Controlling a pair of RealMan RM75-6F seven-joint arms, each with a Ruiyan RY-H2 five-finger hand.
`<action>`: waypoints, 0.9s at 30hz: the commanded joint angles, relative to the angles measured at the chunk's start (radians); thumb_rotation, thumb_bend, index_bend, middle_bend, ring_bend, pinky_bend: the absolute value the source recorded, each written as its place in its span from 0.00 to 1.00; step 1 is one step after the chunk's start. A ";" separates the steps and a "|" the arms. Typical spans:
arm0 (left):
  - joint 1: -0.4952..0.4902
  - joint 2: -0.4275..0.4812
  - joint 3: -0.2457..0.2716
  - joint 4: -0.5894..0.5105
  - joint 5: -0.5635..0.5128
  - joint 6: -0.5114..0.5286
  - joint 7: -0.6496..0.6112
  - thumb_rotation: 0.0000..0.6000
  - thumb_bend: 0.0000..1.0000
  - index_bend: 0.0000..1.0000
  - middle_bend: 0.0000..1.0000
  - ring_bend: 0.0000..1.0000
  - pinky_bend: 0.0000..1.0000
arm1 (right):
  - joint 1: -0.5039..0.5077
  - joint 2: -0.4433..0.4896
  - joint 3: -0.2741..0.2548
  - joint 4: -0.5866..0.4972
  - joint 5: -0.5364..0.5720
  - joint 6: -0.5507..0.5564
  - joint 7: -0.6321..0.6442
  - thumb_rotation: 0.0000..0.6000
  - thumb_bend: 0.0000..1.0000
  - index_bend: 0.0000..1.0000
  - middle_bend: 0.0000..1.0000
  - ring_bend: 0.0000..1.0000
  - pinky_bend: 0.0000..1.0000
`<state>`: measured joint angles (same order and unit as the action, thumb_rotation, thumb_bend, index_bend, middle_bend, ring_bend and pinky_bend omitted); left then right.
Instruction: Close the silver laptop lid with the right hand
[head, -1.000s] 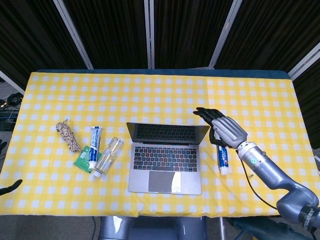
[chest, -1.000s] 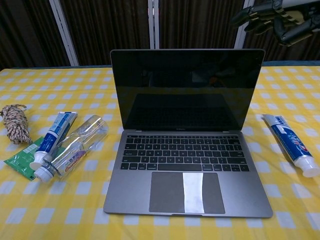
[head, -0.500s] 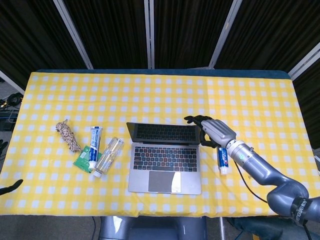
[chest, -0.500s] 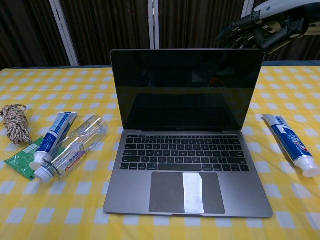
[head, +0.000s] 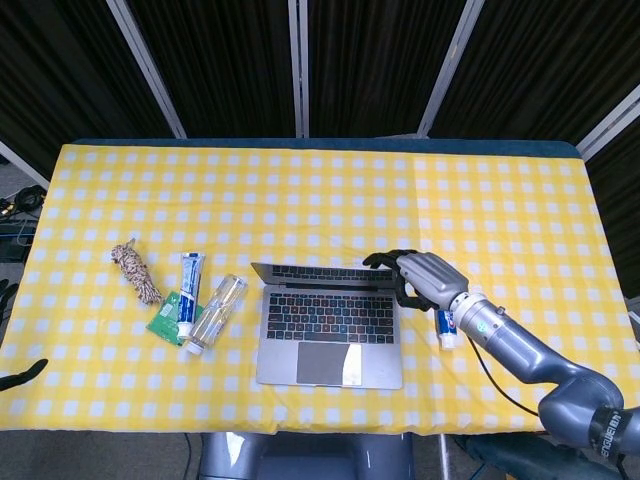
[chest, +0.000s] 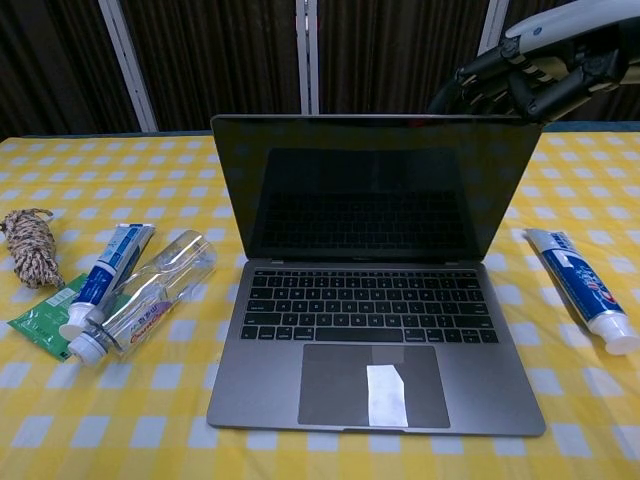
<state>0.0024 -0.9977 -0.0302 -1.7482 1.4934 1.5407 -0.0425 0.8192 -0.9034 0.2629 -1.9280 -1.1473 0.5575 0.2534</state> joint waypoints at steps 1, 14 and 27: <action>0.000 0.000 0.000 0.000 0.000 0.000 0.000 1.00 0.00 0.00 0.00 0.00 0.00 | -0.015 0.014 -0.009 -0.030 -0.045 0.001 0.007 1.00 1.00 0.23 0.25 0.18 0.19; 0.001 -0.003 0.004 -0.004 0.005 0.002 0.011 1.00 0.00 0.00 0.00 0.00 0.00 | -0.048 0.042 -0.101 -0.175 -0.325 0.002 -0.068 1.00 1.00 0.22 0.24 0.18 0.19; 0.002 0.002 0.007 -0.002 0.012 0.007 -0.002 1.00 0.00 0.00 0.00 0.00 0.00 | -0.080 -0.162 -0.231 -0.057 -0.559 0.072 -0.505 1.00 1.00 0.17 0.18 0.15 0.19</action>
<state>0.0048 -0.9958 -0.0231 -1.7505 1.5055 1.5473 -0.0443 0.7523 -1.0043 0.0648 -2.0341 -1.6581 0.6023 -0.1615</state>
